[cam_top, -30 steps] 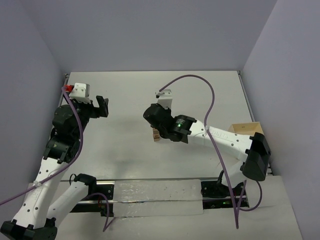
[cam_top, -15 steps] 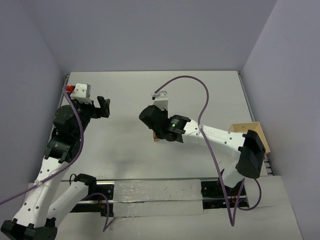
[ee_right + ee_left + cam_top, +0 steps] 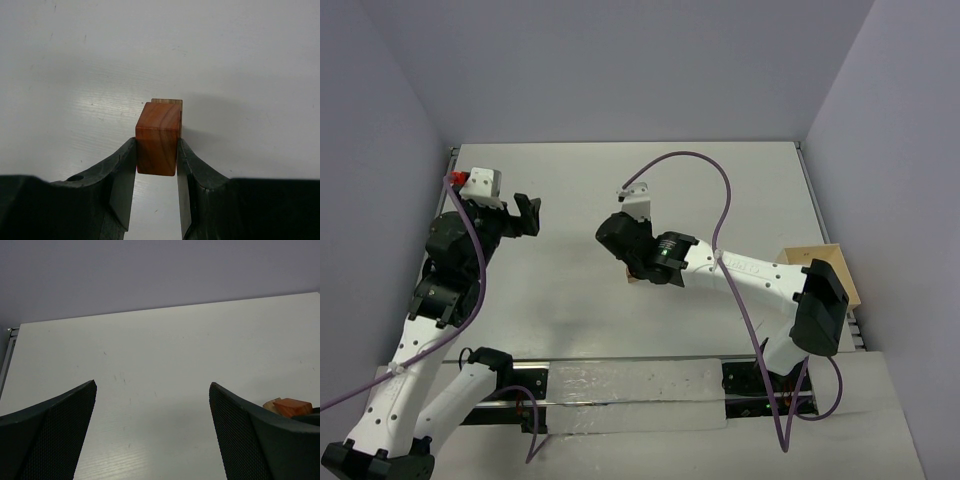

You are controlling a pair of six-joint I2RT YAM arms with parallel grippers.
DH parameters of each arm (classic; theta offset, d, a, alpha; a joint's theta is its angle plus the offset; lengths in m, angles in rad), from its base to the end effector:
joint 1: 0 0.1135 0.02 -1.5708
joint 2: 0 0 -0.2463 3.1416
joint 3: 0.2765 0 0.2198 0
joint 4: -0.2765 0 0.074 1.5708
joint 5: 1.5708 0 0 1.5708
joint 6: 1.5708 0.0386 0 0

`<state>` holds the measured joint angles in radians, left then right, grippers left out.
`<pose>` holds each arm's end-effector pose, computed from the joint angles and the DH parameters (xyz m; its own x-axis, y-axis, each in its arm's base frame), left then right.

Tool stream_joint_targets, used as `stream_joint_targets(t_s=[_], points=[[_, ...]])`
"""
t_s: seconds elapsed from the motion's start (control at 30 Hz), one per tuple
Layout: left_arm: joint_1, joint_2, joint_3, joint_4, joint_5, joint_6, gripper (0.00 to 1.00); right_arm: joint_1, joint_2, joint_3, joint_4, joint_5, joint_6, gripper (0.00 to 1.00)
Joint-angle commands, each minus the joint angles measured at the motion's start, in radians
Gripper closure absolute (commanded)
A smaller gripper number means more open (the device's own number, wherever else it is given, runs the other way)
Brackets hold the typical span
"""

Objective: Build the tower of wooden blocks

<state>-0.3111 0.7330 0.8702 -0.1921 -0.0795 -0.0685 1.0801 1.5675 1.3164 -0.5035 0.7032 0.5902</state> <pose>0.1442 -0.0432 0.3605 -0.0678 -0.0499 -0.9965 0.2255 0.9721 -0.0640 0.1701 0.2654 0.2945 -0.5190 -0.0707 -0.8518 -0.1948 0.9801 0.0374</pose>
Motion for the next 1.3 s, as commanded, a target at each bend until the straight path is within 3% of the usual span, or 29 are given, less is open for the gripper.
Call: stream_joint_targets(t_s=[0.0, 0.53, 0.83, 1.27], points=[[0.007, -0.009, -0.007, 0.065, 0.018, -0.005, 0.01, 0.007, 0.003, 0.004, 0.055, 0.026, -0.026, 1.00], [0.007, -0.003, -0.010, 0.082, 0.040, -0.005, 0.01, -0.014, 0.008, 0.024, 0.045, -0.007, -0.037, 1.00], [0.006, 0.010, -0.006, 0.088, 0.043, -0.005, 0.01, -0.014, -0.066, -0.074, 0.164, 0.034, -0.081, 1.00], [0.007, 0.020, 0.003, 0.088, 0.050, -0.004, 0.01, -0.014, -0.076, -0.089, 0.177, 0.053, -0.078, 0.98]])
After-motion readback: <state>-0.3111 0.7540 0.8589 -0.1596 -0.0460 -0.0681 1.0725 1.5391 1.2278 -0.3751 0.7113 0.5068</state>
